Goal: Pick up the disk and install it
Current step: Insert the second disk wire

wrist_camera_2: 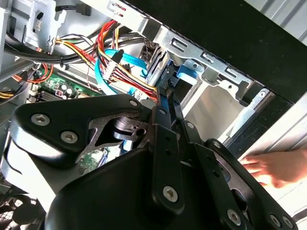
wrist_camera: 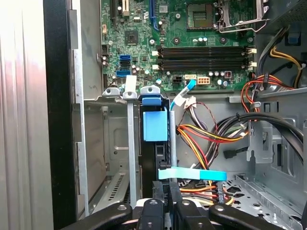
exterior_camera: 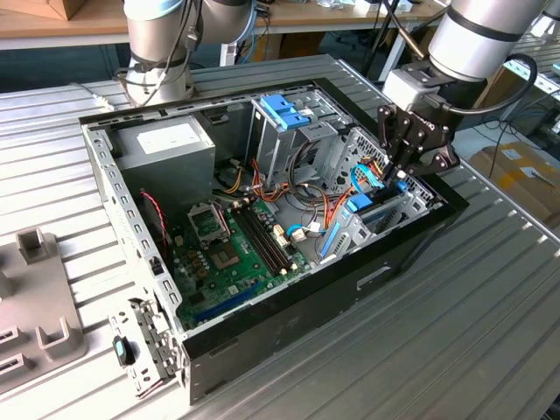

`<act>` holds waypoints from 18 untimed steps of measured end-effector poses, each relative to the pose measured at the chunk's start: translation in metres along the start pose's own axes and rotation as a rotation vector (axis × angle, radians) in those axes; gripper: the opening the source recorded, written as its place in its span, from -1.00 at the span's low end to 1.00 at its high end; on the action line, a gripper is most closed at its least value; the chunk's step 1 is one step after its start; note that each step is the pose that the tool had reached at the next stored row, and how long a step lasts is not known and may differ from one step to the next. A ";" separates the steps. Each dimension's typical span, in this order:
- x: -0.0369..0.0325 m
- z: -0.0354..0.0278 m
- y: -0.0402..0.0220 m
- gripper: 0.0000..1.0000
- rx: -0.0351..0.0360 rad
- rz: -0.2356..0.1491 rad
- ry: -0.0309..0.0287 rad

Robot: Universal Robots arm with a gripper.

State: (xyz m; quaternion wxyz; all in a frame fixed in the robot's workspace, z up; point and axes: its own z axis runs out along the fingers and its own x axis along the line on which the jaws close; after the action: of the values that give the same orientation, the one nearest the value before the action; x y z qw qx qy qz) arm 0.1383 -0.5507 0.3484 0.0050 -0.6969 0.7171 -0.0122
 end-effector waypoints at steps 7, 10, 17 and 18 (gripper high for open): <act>0.0000 0.0033 0.0001 -0.67 0.0000 0.000 0.0002; 0.0000 0.0047 0.0001 -0.67 0.0000 0.000 0.0002; -0.0001 0.0070 0.0002 -0.67 0.0000 0.000 0.0000; -0.0001 0.0071 0.0002 -0.67 0.0001 0.000 0.0003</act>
State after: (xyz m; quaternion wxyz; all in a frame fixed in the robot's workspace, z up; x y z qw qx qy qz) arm 0.1383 -0.5508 0.3413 0.0049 -0.6969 0.7171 -0.0123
